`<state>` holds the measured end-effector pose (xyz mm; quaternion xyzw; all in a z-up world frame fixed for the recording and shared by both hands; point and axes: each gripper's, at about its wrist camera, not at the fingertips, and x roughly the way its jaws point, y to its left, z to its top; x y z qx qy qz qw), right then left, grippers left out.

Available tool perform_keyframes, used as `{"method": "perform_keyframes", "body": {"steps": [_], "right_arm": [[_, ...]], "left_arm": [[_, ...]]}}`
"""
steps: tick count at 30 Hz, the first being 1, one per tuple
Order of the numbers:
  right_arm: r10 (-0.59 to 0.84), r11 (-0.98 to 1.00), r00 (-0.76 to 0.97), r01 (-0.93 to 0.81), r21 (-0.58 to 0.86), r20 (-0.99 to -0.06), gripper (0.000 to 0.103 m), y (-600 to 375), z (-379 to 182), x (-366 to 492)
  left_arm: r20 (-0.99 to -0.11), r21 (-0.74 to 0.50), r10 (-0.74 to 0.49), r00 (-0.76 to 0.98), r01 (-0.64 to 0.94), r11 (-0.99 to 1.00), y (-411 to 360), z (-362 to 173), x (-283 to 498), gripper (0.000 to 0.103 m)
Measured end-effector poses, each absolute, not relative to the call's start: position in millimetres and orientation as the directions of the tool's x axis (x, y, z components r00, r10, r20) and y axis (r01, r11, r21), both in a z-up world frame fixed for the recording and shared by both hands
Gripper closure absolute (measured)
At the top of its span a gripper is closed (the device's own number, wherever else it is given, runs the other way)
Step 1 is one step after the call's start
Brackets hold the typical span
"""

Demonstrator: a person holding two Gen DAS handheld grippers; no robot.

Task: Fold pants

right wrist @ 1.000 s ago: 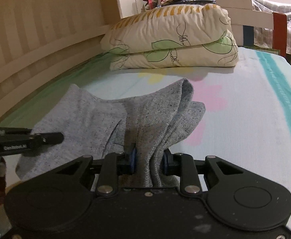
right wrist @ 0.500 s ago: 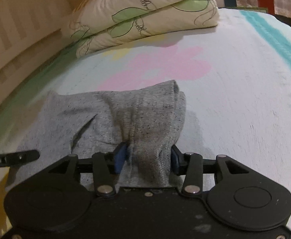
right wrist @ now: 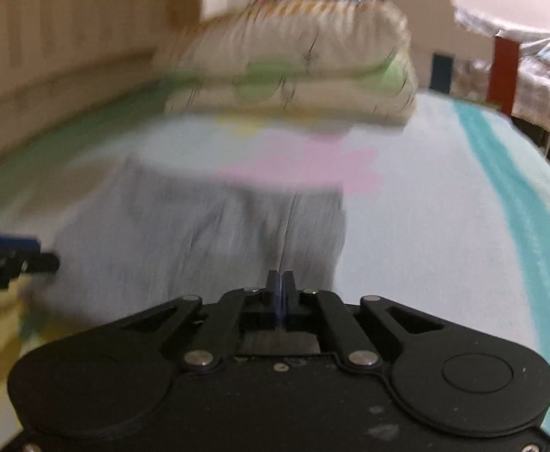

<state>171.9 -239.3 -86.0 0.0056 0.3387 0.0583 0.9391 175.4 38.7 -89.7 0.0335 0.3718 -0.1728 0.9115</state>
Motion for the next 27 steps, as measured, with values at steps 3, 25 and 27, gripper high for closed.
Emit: {"method": "perform_keyframes", "body": {"steps": [3,25,27], "right_arm": [[0.112,0.994,0.752,-0.095,0.061,-0.650,0.102,-240.1,-98.6,168.2],[0.112,0.983,0.801,-0.001,0.186,-0.588,0.054,-201.7,-20.8,31.6],[0.111,0.982,0.808,0.000,0.188,-0.579,0.053,-199.9,-16.0,24.8]], "left_arm": [[-0.692,-0.054,-0.273,0.668,0.330,0.942,37.6,-96.0,175.5,0.056],[-0.658,-0.062,-0.175,0.733,0.179,0.982,19.4,-18.9,58.7,0.057],[-0.659,-0.082,-0.195,0.726,0.188,0.979,20.8,-16.0,54.0,0.057]]}}
